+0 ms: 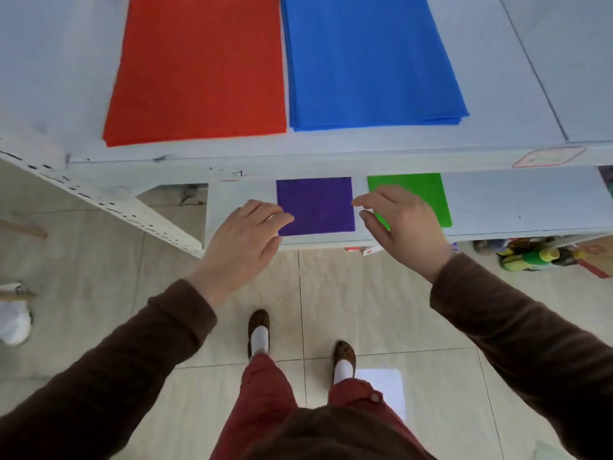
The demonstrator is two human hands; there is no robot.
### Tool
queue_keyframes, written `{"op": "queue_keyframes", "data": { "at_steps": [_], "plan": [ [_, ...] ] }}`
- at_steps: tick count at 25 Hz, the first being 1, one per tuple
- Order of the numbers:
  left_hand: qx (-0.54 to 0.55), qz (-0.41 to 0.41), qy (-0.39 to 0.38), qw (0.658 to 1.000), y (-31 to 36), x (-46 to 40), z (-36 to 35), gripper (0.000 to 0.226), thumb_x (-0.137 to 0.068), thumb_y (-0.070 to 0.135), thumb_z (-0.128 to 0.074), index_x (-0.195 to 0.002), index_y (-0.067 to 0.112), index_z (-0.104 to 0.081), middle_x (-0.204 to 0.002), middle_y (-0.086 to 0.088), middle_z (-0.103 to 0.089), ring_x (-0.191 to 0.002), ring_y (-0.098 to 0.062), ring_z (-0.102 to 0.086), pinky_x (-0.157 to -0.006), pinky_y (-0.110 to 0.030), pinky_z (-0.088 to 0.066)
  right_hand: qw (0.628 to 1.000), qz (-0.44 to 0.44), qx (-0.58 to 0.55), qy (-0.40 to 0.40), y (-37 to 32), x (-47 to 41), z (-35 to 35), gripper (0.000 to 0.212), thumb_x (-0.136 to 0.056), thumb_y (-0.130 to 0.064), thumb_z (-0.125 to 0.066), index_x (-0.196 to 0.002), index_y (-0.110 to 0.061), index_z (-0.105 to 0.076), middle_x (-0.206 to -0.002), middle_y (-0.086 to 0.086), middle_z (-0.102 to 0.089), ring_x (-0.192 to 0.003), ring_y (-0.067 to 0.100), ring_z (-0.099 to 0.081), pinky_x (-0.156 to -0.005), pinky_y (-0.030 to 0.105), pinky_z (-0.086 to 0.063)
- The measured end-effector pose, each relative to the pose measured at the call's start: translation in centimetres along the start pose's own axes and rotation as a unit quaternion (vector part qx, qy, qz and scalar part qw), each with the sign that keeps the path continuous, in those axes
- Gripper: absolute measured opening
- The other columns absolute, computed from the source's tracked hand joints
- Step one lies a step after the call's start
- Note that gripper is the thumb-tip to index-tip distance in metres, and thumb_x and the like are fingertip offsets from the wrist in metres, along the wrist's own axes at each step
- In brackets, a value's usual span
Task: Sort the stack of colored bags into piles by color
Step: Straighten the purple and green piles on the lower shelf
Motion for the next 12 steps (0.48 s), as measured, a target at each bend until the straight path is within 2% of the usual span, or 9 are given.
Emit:
{"op": "queue_keyframes", "data": {
  "at_steps": [3, 6, 9, 12],
  "plan": [
    [0.013, 0.069, -0.07, 0.995, -1.5, -1.1, -9.1, 0.045, -0.092, 0.021, -0.057, -0.136, 0.02, -0.049, -0.132, 0.003, -0.055, -0.122, -0.019, -0.047, -0.101, -0.033, -0.044, 0.995, -0.063, -0.021, -0.075, 7.0, 3.0, -6.4, 0.023, -0.093, -0.019, -0.055, -0.114, -0.019, -0.064, -0.102, 0.001, -0.065, -0.094, 0.024, -0.06, -0.068, 0.037, -0.051],
    [0.004, 0.122, -0.119, 0.985, -5.0, -3.1, -16.9, 0.051, -0.092, 0.022, -0.059, -0.14, 0.018, -0.043, -0.137, -0.001, -0.052, -0.125, -0.021, -0.047, -0.103, -0.034, -0.043, 0.982, -0.129, -0.035, -0.132, 13.4, 4.5, -13.6, 0.026, -0.09, -0.017, -0.057, -0.116, -0.019, -0.063, -0.108, 0.002, -0.064, -0.1, 0.025, -0.059, -0.077, 0.041, -0.053],
    [-0.024, 0.148, -0.153, 0.977, -9.2, -5.2, -24.0, 0.054, -0.09, 0.024, -0.061, -0.141, 0.015, -0.043, -0.137, -0.006, -0.052, -0.124, -0.025, -0.049, -0.101, -0.037, -0.045, 0.97, -0.155, -0.035, -0.182, 17.8, 4.5, -21.3, 0.03, -0.09, -0.019, -0.058, -0.12, -0.018, -0.059, -0.113, 0.004, -0.064, -0.104, 0.025, -0.059, -0.085, 0.04, -0.052],
    [-0.08, 0.148, -0.186, 0.968, -12.5, -6.6, -30.0, 0.058, -0.088, 0.031, -0.065, -0.14, 0.016, -0.042, -0.135, -0.007, -0.053, -0.119, -0.026, -0.053, -0.097, -0.038, -0.05, 0.965, -0.158, -0.021, -0.207, 20.7, 3.6, -27.8, 0.037, -0.089, -0.022, -0.06, -0.125, -0.017, -0.054, -0.119, 0.007, -0.06, -0.106, 0.028, -0.058, -0.087, 0.039, -0.05]
  ]
}}
Point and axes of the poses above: each hand's wrist, its own x-axis away from the middle knuckle, its own z-axis out of the back of the hand, y = z × x, the point moved 10 cm from there along -x, towards the middle knuckle
